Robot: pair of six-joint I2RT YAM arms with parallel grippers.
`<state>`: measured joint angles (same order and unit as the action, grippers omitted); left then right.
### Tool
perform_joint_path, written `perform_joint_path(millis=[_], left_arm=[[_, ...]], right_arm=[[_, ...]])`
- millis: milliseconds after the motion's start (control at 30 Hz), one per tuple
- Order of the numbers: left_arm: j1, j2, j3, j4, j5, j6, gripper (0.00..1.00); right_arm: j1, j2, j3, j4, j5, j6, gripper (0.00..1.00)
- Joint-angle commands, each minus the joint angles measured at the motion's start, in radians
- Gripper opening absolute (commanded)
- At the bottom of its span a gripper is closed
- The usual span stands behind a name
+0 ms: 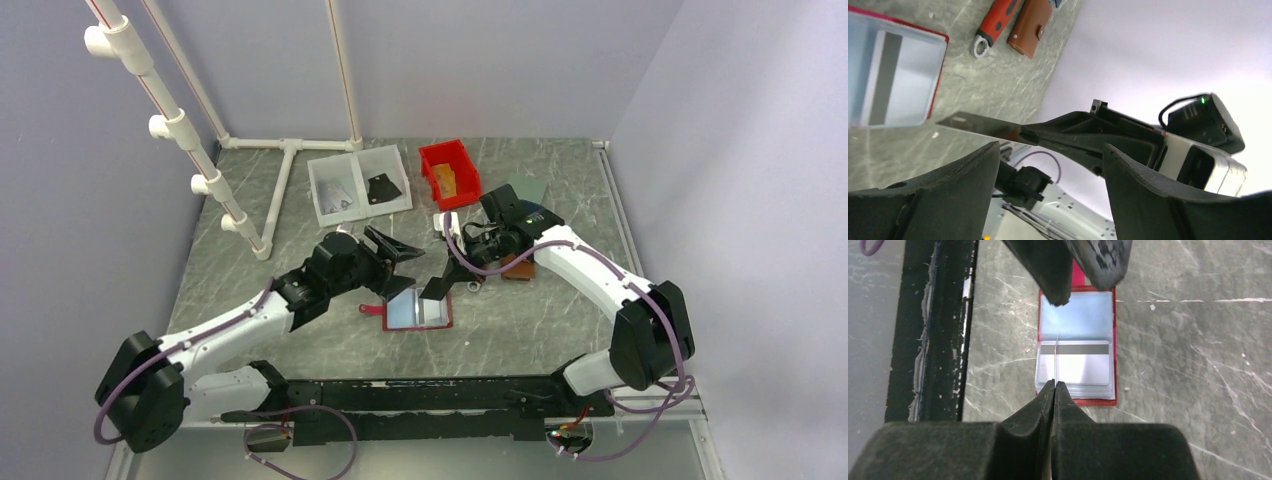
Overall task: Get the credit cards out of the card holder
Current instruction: Place the credit card in the storage box.
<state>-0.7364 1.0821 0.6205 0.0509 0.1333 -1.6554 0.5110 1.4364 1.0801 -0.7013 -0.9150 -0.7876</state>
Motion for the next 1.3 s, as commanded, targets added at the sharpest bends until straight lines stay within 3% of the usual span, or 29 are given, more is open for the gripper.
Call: perform_joint_path(millis=[0, 300, 467, 1067, 1267], left_arm=[[-0.012, 0.095, 0.049, 0.006, 0.062, -0.170, 0.79], [-0.026, 0.181, 0.057, 0.081, 0.061, -0.234, 0.81], [-0.030, 0.221, 0.070, 0.095, 0.075, -0.248, 0.76], [-0.036, 0.243, 0.054, 0.108, 0.091, -0.260, 0.34], [-0.034, 0.246, 0.043, 0.139, 0.092, -0.264, 0.11]], right_arm=[[0.000, -0.056, -0.020, 0.087, 0.048, 0.050, 0.00], [0.021, -0.092, -0.048, 0.115, 0.077, 0.040, 0.00], [0.065, -0.090, -0.058, 0.121, 0.104, 0.021, 0.00], [0.135, -0.095, -0.080, 0.141, 0.185, 0.005, 0.00], [0.143, -0.093, -0.080, 0.137, 0.197, -0.002, 0.00]])
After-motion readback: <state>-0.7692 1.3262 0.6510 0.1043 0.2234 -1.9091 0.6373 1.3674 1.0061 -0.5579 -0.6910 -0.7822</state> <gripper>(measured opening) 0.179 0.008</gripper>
